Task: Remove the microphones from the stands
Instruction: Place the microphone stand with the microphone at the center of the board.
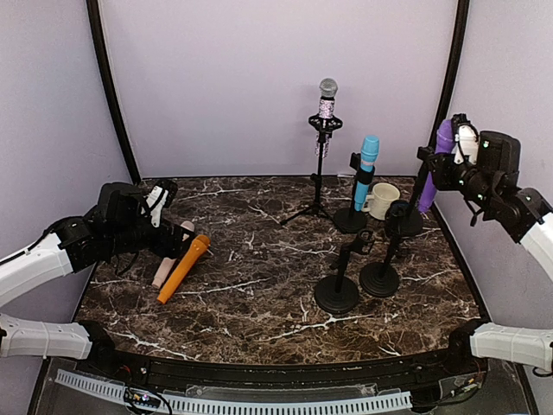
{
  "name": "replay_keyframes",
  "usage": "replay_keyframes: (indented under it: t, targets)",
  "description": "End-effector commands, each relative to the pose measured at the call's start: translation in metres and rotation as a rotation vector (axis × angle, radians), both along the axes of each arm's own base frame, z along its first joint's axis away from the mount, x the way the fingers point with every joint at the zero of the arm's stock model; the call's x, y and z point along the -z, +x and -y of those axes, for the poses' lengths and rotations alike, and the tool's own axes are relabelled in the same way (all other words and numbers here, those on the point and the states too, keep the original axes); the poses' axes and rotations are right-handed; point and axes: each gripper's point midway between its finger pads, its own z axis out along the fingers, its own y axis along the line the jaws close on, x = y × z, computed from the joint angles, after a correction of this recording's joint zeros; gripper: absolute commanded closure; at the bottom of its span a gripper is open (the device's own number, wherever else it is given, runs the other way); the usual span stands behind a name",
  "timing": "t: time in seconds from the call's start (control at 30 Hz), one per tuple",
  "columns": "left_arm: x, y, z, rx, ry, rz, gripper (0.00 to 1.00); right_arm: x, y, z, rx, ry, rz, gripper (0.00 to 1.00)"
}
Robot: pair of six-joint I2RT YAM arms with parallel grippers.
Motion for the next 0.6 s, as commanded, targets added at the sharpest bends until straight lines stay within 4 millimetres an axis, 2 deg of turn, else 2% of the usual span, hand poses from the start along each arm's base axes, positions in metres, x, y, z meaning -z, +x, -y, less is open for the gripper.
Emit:
replay_keyframes:
  t: [0.0, 0.1, 0.27, 0.47, 0.57]
  targets:
    - [0.003, -0.001, -0.002, -0.006, -0.004, -0.007, 0.2, -0.09, 0.0, -0.011, -0.07, 0.051, 0.244, 0.91]
    - [0.002, -0.002, -0.002, -0.005, -0.006, -0.007, 0.2, -0.114, -0.003, -0.027, -0.161, 0.073, 0.284, 0.92]
    - [0.001, -0.002, -0.001, -0.001, -0.009, -0.007, 0.2, -0.13, -0.014, -0.044, -0.238, 0.085, 0.279, 0.94]
    - [0.001, -0.002, -0.001, 0.001, -0.013, -0.007, 0.2, -0.152, -0.038, -0.056, -0.317, 0.127, 0.304, 0.94]
    - [0.001, -0.002, 0.0, 0.003, -0.014, -0.008, 0.2, -0.16, -0.044, -0.06, -0.341, 0.149, 0.301, 0.94]
